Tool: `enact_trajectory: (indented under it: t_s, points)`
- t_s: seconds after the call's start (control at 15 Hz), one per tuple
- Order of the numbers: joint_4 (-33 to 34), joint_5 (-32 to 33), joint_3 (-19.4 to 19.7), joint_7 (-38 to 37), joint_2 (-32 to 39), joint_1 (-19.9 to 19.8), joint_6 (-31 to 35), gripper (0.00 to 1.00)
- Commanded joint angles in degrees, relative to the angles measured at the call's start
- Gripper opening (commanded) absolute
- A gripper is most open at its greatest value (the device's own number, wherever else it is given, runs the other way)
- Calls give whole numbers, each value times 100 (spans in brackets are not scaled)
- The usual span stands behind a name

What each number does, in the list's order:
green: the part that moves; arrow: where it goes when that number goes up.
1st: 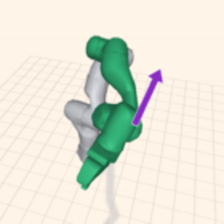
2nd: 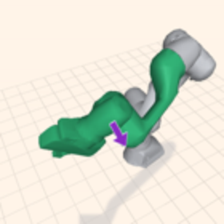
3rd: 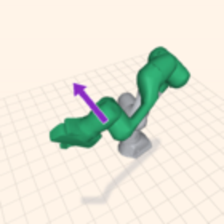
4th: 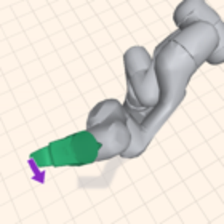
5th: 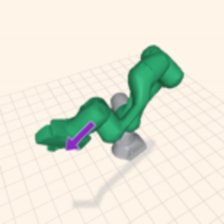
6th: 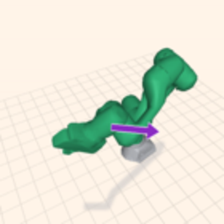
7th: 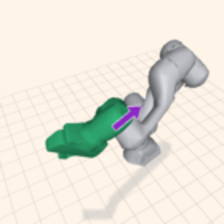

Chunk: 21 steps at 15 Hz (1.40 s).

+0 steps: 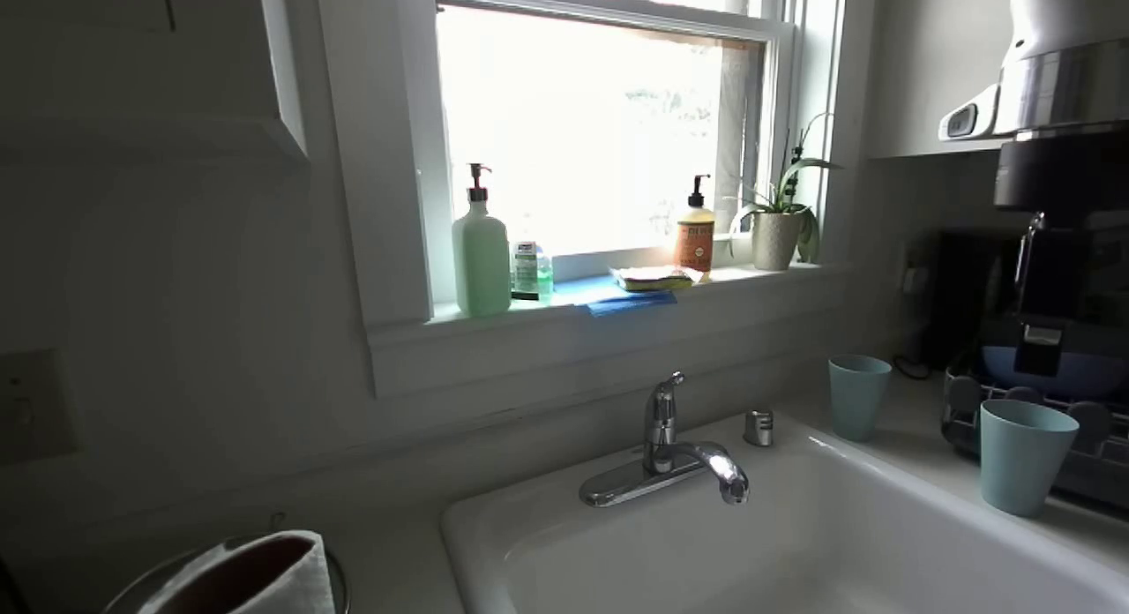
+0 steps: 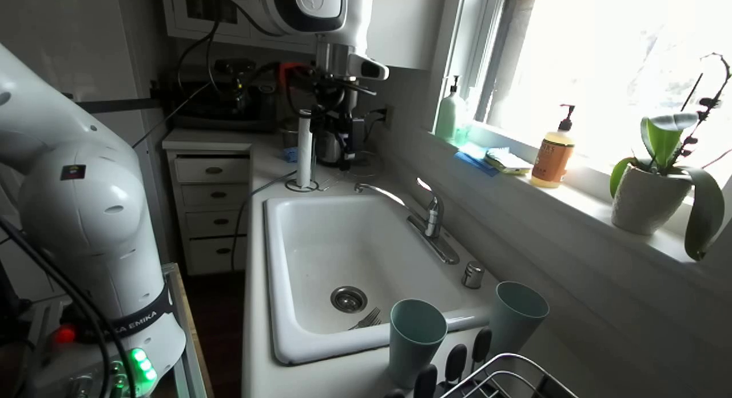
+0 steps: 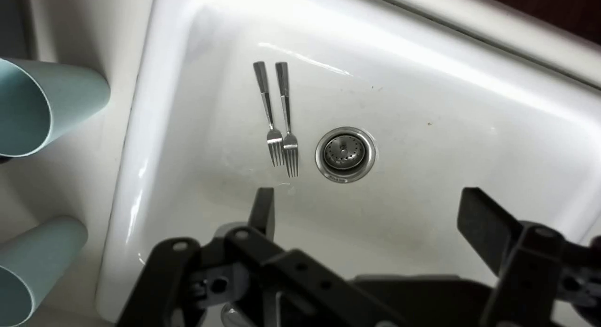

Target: Push the faucet handle upwards then push the faucet to the right, place the cup at the front of the counter under the running faucet then put it back on the counter

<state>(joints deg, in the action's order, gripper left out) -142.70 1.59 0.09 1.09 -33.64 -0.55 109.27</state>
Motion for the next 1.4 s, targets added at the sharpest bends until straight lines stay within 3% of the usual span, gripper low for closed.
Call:
enact_trajectory:
  t_s: [0.0, 0.2, 0.67, 1.33]
  points:
    - [54, 128, -98, -483, 245, -151, 579, 100]
    - [155, -24, -79, -764, 593, -155, 1219, 100]
    - [553, -142, -239, -1436, 1810, -60, 1988, 100]
    - [1283, 439, -382, -1826, 3257, -3, 3762, 100]
